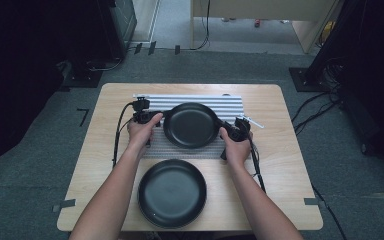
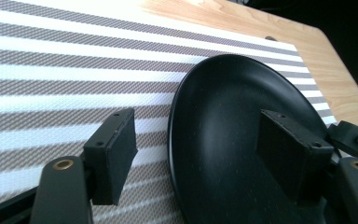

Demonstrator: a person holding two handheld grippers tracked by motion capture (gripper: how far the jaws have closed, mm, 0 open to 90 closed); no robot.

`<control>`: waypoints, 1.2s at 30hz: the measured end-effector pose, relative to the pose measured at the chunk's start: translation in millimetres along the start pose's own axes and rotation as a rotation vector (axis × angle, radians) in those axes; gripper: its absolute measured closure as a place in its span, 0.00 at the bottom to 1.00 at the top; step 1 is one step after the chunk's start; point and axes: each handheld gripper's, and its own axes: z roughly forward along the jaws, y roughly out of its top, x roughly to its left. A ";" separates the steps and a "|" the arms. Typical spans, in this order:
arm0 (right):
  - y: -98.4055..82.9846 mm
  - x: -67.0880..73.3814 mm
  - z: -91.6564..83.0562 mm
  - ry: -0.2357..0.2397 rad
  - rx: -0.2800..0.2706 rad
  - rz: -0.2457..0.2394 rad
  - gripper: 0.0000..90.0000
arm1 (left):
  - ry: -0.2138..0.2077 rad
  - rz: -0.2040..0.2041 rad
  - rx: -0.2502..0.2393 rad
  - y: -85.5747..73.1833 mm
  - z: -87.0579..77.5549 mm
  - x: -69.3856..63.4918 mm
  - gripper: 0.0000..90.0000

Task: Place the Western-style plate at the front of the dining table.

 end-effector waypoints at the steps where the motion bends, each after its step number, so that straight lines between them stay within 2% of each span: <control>1: 0.1 -0.4 -2.4 -0.005 0.005 -0.020 0.64 | -0.009 0.005 -0.013 -2.3 -4.2 -0.2 0.31; 4: 0.2 -1.2 -12.8 -0.030 -0.019 -0.099 0.62 | -0.024 0.030 -0.043 -9.1 -18.3 -0.9 0.30; 7: 0.9 -2.0 -22.1 -0.043 -0.018 -0.165 0.53 | -0.038 0.033 -0.056 -15.8 -31.5 -1.0 0.28; 10: 1.2 -1.1 -30.0 -0.088 0.023 -0.246 0.52 | -0.059 0.029 -0.068 -22.0 -44.0 -1.5 0.27; 12: 2.5 -0.2 -35.4 -0.077 0.041 -0.268 0.48 | -0.062 0.035 -0.069 -25.8 -51.9 -2.6 0.25; 17: 5.4 0.4 -54.8 -0.043 0.065 -0.291 0.40 | -0.072 0.052 -0.065 -36.2 -69.8 -3.0 0.19; 20: 5.6 -1.4 -66.4 -0.035 0.072 -0.326 0.37 | -0.070 0.054 -0.070 -43.6 -78.8 -1.6 0.17; 22: 5.3 -2.8 -73.3 -0.025 0.074 -0.349 0.34 | -0.053 0.068 -0.070 -49.4 -83.5 -1.6 0.15; 27: 4.0 -7.3 -87.7 -0.008 0.075 -0.353 0.33 | -0.020 0.097 -0.059 -62.1 -93.8 -4.1 0.15; 32: 1.3 -8.8 -99.3 -0.005 0.084 -0.383 0.32 | 0.002 0.121 -0.070 -73.3 -104.8 -4.8 0.13; 36: -0.2 -11.5 -108.3 0.002 0.088 -0.387 0.32 | 0.001 0.112 -0.081 -82.0 -113.5 -2.4 0.13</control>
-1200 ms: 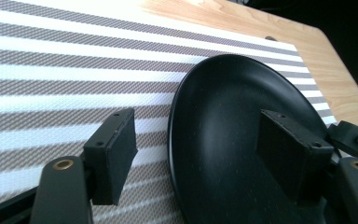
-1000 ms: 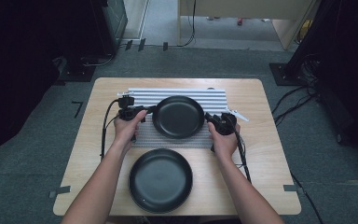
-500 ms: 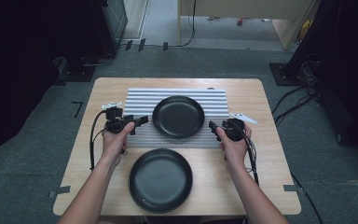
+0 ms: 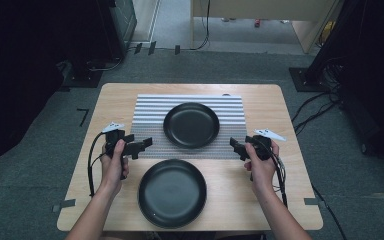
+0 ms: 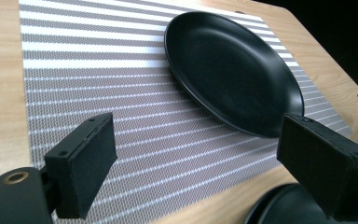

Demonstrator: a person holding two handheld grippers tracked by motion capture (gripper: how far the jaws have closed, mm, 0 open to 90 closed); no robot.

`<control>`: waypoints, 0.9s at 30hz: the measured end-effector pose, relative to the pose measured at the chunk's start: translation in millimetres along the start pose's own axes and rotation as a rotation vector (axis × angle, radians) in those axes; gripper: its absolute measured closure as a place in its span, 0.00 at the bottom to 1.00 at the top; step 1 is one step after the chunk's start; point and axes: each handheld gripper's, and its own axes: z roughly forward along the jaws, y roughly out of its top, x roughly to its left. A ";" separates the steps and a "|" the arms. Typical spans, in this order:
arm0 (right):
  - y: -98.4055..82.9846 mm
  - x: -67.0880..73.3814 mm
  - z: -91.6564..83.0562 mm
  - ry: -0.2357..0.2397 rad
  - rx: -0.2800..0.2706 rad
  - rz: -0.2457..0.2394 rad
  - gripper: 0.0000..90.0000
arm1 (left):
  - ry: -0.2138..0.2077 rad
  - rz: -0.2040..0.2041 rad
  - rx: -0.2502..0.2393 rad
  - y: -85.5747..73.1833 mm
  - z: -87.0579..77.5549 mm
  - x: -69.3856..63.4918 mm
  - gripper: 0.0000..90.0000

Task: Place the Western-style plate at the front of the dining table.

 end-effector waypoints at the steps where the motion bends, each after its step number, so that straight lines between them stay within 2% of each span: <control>1: -0.8 -0.4 -2.2 0.004 0.001 -0.001 0.31 | -0.001 0.000 -0.002 -2.1 -2.8 0.5 0.13; 5: -3.3 -2.5 -10.9 0.006 0.009 -0.009 0.31 | -0.002 -0.006 -0.015 -10.4 -14.5 2.4 0.12; 8: -4.1 -4.5 -17.9 0.012 0.006 -0.011 0.31 | 0.012 -0.015 -0.024 -16.2 -23.6 3.1 0.12; 13: -7.8 -9.6 -31.8 0.026 -0.004 -0.005 0.30 | 0.036 -0.006 -0.049 -26.4 -40.9 4.5 0.12; 19: -15.0 -21.7 -48.3 0.025 -0.009 -0.002 0.30 | 0.062 -0.001 -0.054 -41.4 -58.3 11.3 0.12; 27: -28.9 -42.5 -70.6 0.007 -0.010 0.004 0.30 | 0.086 -0.023 -0.074 -61.6 -81.4 24.6 0.12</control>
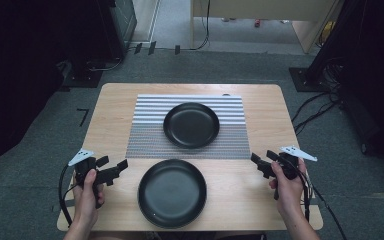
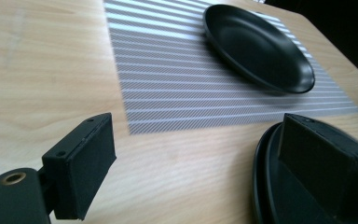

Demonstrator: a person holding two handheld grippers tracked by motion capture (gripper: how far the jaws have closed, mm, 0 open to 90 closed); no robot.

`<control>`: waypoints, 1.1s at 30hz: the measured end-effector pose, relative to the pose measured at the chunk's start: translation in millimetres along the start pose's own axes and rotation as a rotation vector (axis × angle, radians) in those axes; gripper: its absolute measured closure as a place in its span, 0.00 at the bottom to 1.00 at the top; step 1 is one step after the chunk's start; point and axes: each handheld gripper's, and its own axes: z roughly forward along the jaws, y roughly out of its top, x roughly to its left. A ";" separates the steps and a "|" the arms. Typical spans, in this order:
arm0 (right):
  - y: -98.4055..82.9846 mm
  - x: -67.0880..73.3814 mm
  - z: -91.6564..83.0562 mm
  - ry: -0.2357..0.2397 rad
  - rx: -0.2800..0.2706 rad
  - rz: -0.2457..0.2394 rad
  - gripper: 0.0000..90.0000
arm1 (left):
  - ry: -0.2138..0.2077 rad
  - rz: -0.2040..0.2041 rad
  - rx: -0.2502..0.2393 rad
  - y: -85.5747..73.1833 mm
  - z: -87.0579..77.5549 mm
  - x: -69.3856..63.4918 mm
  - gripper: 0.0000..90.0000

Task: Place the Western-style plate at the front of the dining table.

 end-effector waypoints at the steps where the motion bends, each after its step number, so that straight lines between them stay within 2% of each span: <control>1: -2.0 -2.5 -3.2 -0.002 0.002 0.002 0.30 | 0.006 -0.001 -0.002 -2.6 -2.5 2.1 0.12; 14: -27.3 -34.4 -34.7 -0.053 0.005 -0.004 0.26 | 0.055 -0.064 -0.009 -34.1 -27.5 28.4 0.12; 20: -41.3 -46.3 -46.9 -0.073 0.021 -0.025 0.22 | 0.094 -0.068 0.018 -50.1 -37.3 40.2 0.12; 27: -56.2 -57.9 -58.7 -0.110 0.045 -0.031 0.20 | 0.163 -0.026 0.056 -65.5 -46.4 48.1 0.12; 33: -67.5 -58.1 -58.5 -0.154 0.095 -0.069 0.19 | 0.218 0.046 0.087 -73.9 -41.9 43.0 0.11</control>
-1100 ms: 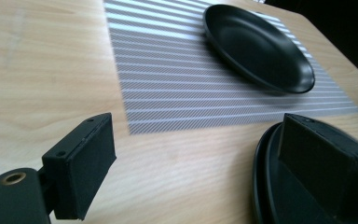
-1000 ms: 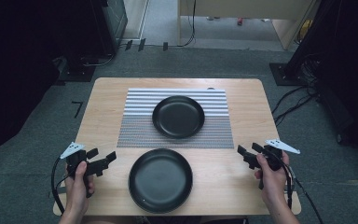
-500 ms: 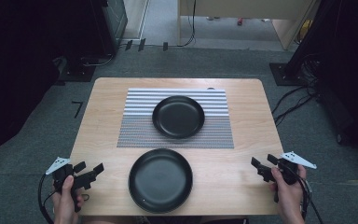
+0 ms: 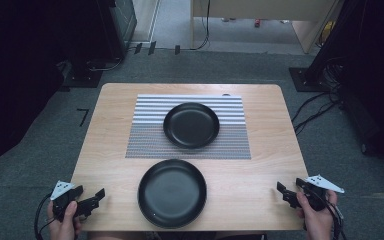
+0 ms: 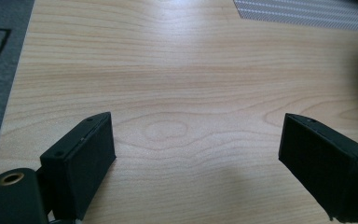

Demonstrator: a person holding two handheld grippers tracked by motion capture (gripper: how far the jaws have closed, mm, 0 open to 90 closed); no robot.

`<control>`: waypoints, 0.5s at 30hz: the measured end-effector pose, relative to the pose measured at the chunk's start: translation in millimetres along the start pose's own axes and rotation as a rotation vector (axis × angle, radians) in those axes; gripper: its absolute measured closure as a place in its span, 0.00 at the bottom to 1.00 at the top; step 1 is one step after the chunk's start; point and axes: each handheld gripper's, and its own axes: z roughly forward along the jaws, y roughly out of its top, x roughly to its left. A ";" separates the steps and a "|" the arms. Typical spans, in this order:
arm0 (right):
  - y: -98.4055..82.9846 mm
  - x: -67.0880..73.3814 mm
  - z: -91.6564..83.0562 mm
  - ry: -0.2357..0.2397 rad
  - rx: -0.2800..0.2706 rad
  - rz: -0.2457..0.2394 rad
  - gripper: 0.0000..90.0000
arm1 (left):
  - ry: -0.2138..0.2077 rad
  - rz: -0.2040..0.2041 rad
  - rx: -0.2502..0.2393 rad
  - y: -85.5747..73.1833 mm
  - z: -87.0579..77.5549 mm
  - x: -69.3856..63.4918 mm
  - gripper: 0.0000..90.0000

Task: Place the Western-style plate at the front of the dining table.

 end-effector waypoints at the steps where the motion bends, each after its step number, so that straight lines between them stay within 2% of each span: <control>1: -1.0 1.8 1.1 -0.018 0.008 -0.019 0.19 | 0.002 0.006 0.002 0.1 0.7 -1.6 0.11; 4: -1.2 7.5 3.7 -0.055 0.017 -0.061 0.18 | 0.047 0.050 0.009 -0.9 3.7 -8.9 0.11; 5: -0.9 8.8 4.2 -0.061 0.020 -0.058 0.18 | 0.068 0.071 0.010 -2.0 4.8 -11.9 0.11; 7: -0.7 10.2 5.2 -0.071 0.024 -0.067 0.18 | 0.118 0.132 0.014 -5.2 7.4 -18.6 0.11; 8: -0.7 11.2 5.7 -0.078 0.026 -0.077 0.17 | 0.129 0.153 0.013 -6.6 8.6 -21.2 0.11; 12: -1.1 17.2 8.3 -0.105 0.049 -0.129 0.15 | 0.120 0.160 0.004 -7.5 9.4 -20.9 0.09; 15: -0.7 17.0 8.8 -0.106 0.051 -0.127 0.13 | 0.114 0.166 -0.002 -7.9 9.8 -19.8 0.08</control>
